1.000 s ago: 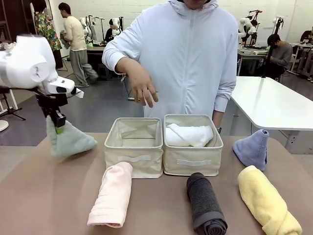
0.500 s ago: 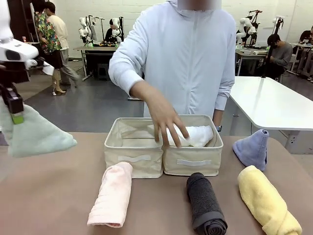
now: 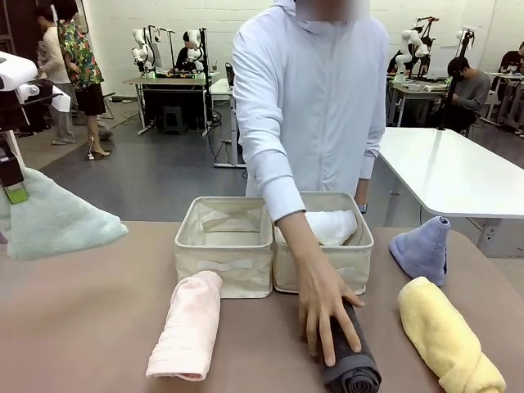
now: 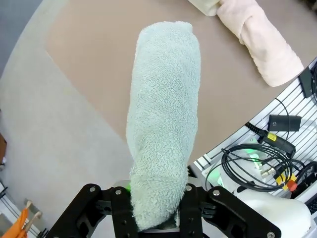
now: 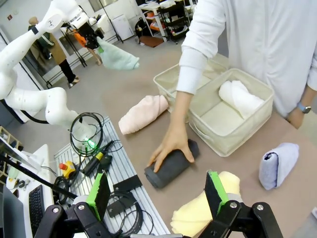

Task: Sort the towels based on their folding style.
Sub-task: Pick up one triangle-folded towel and place it in the left Fabric basket.

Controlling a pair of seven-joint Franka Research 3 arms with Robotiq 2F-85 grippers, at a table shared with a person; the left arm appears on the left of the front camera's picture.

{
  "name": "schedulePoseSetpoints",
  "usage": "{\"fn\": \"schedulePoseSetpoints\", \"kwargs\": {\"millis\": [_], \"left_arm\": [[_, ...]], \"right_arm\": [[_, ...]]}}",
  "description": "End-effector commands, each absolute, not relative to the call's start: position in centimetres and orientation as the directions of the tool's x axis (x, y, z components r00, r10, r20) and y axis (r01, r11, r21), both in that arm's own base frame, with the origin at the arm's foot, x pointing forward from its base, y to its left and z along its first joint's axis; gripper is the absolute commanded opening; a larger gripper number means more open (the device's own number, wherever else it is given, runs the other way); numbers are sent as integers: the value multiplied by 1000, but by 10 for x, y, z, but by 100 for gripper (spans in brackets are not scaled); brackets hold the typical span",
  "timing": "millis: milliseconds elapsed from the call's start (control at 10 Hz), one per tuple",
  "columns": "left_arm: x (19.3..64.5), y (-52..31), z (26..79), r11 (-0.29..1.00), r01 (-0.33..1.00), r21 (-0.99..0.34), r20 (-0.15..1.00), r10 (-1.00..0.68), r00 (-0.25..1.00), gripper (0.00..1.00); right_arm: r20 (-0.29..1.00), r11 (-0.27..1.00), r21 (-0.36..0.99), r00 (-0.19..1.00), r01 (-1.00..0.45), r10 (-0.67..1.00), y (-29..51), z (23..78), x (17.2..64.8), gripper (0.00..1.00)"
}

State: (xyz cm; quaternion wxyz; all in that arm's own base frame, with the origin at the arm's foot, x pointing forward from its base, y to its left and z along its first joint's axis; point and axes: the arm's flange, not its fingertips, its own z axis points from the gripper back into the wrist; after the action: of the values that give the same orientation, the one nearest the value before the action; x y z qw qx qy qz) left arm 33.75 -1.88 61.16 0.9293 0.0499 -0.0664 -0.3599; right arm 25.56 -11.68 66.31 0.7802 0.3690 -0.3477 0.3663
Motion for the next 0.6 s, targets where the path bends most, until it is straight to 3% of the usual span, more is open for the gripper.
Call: {"fn": "schedulePoseSetpoints", "kwargs": {"millis": [0,100,200,500], "left_arm": [[341,-21,616,740,657,147,76,-670,738,0],[341,-21,616,740,657,147,76,-670,738,0],[340,-20,610,733,666,140,80,-679,730,22],[338,-88,634,554,793,254,180,-832,524,22]], "right_arm": [[828,441,318,473,-839,301,-116,665,257,100],[828,441,318,473,-839,301,-116,665,257,100],[828,441,318,473,-839,301,-116,665,257,100],[828,441,318,473,-839,301,-116,665,257,100]]}}
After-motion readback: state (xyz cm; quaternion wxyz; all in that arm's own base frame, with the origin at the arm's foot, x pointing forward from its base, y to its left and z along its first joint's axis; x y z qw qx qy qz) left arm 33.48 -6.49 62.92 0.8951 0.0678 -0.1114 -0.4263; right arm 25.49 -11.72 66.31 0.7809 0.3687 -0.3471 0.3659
